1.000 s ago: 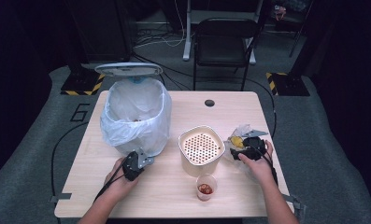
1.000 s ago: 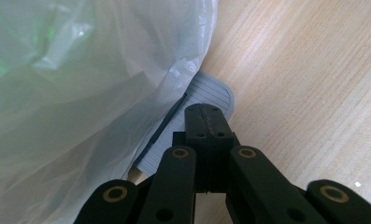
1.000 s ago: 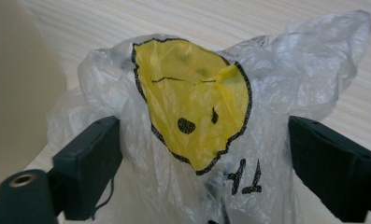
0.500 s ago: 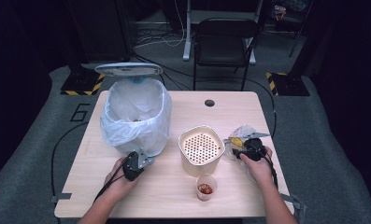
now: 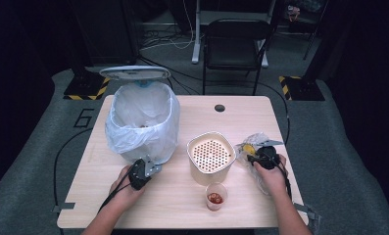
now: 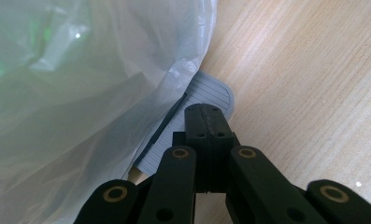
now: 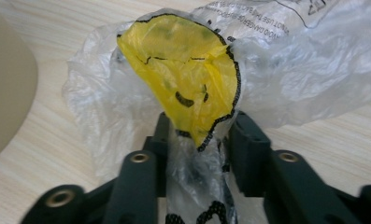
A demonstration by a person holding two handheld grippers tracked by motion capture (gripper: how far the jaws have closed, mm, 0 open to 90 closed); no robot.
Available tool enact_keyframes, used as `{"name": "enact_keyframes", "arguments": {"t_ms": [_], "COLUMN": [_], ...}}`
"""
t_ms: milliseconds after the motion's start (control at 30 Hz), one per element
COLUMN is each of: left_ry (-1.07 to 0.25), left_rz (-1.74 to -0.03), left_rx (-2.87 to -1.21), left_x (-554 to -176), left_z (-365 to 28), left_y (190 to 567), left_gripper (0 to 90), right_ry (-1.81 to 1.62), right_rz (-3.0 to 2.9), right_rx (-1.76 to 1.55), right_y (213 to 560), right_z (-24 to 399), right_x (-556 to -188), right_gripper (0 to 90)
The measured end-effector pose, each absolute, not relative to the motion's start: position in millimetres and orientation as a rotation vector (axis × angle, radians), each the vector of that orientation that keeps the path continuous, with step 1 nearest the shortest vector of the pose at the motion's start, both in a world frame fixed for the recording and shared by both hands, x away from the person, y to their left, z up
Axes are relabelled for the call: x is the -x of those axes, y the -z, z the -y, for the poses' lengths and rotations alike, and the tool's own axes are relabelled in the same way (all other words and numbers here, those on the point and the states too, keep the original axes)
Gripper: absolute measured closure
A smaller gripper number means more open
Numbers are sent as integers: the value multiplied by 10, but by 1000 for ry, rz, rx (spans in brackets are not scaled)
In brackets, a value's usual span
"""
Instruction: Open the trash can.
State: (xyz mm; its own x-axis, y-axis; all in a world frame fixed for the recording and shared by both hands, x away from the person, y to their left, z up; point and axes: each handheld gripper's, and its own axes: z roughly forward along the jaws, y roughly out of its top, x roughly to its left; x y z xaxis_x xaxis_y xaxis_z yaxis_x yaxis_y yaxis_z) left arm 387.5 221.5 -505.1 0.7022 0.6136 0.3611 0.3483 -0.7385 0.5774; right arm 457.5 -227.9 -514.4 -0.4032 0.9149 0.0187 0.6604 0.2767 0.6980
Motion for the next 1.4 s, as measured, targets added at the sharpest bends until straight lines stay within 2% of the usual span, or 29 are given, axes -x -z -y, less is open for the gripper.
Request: {"name": "enact_keyframes", "arguments": {"t_ms": [33, 67, 200, 333, 667, 1067, 1400], "left_ry": [-752, -754, -760, -760, -716, -727, -729], "left_rz": [-735, -738, -744, -744, -751, -761, -762], "left_rx": [-2439, -2437, -2433, -2433, -2428, -2431, -2432], "left_x": [-3877, -3876, -3876, -3877, -3894, -3888, -3885], "left_z": [-2216, -2216, -2216, -2216, -2238, -2220, -2219], "left_y": [5050, 5051, 5051, 5051, 5044, 5043, 5044], "left_gripper": [900, 900, 900, 900, 900, 900, 900], "right_ry": [-897, -900, -930, -920, -978, -997, -1069], "right_rz": [-2170, -2170, -2169, -2188, -2172, -2166, -2214], "right_rx": [-1437, -1438, -1470, -1451, -1399, -1297, -1179], "right_y": [5137, 5136, 5115, 5056, 4584, 3849, 3381], "right_z": [2284, 2290, 2320, 2341, 2375, 2414, 2167], "right_x": [-4572, -4572, -4570, -4555, -4445, -4371, -4376], "right_gripper": [758, 780, 824, 828, 828, 825, 824]}}
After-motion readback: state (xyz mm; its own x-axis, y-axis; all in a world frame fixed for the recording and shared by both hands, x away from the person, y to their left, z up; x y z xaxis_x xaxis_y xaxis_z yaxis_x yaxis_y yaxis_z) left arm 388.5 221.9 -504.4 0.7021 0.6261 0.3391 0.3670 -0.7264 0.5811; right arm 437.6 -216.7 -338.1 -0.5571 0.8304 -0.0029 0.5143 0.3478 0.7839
